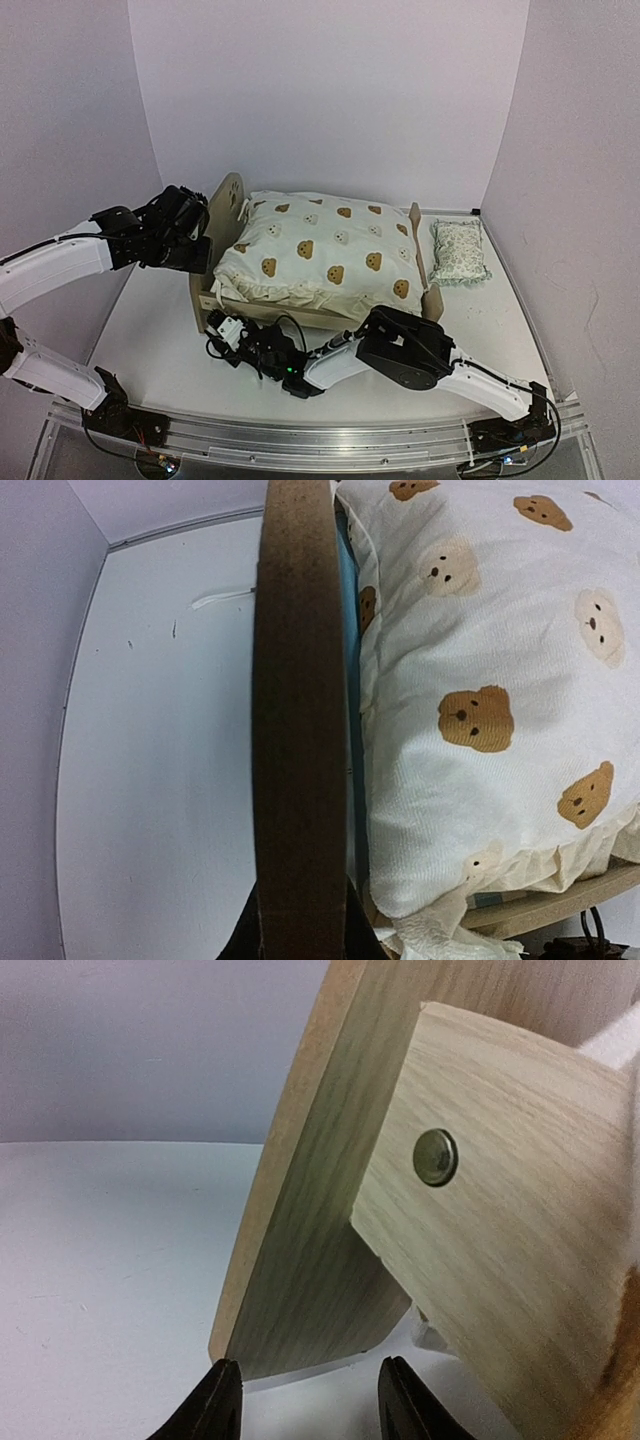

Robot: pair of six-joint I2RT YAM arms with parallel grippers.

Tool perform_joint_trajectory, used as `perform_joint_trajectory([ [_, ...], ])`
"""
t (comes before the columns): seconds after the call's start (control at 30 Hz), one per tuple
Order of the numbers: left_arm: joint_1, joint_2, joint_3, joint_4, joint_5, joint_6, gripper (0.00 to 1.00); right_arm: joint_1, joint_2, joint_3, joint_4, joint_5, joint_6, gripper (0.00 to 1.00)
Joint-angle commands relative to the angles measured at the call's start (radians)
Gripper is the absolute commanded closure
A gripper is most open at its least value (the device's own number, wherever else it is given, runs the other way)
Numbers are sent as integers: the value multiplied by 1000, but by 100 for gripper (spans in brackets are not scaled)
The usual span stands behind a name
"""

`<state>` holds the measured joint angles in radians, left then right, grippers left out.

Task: Set up the pet bed

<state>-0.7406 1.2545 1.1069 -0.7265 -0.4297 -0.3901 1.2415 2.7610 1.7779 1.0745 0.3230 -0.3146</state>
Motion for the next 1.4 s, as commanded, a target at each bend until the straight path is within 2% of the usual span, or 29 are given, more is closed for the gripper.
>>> perform_joint_trajectory([
  [0.0, -16, -47, 113, 53, 85, 23, 100, -12, 61, 93, 85, 112, -113, 53],
  [0.23, -16, -32, 142, 40, 81, 27, 100, -11, 147, 222, 151, 249, -221, 51],
  [0.63, -16, -18, 161, 38, 82, 26, 100, -11, 253, 412, 166, 297, -354, 51],
  [0.77, -16, -13, 165, 36, 84, 22, 100, -11, 251, 411, 168, 307, -394, 52],
  [0.83, -16, -11, 167, 35, 83, 22, 100, -11, 241, 388, 181, 306, -397, 53],
  [0.93, -16, -2, 178, 31, 77, 22, 100, -11, 176, 249, 221, 265, -338, 53],
  [1.17, -16, 16, 231, -11, 54, 21, 100, -13, -3, -54, 237, 217, -140, 43],
  [1.37, -16, 25, 270, -38, 50, 10, 100, -15, -96, -171, 237, 243, -115, 45],
])
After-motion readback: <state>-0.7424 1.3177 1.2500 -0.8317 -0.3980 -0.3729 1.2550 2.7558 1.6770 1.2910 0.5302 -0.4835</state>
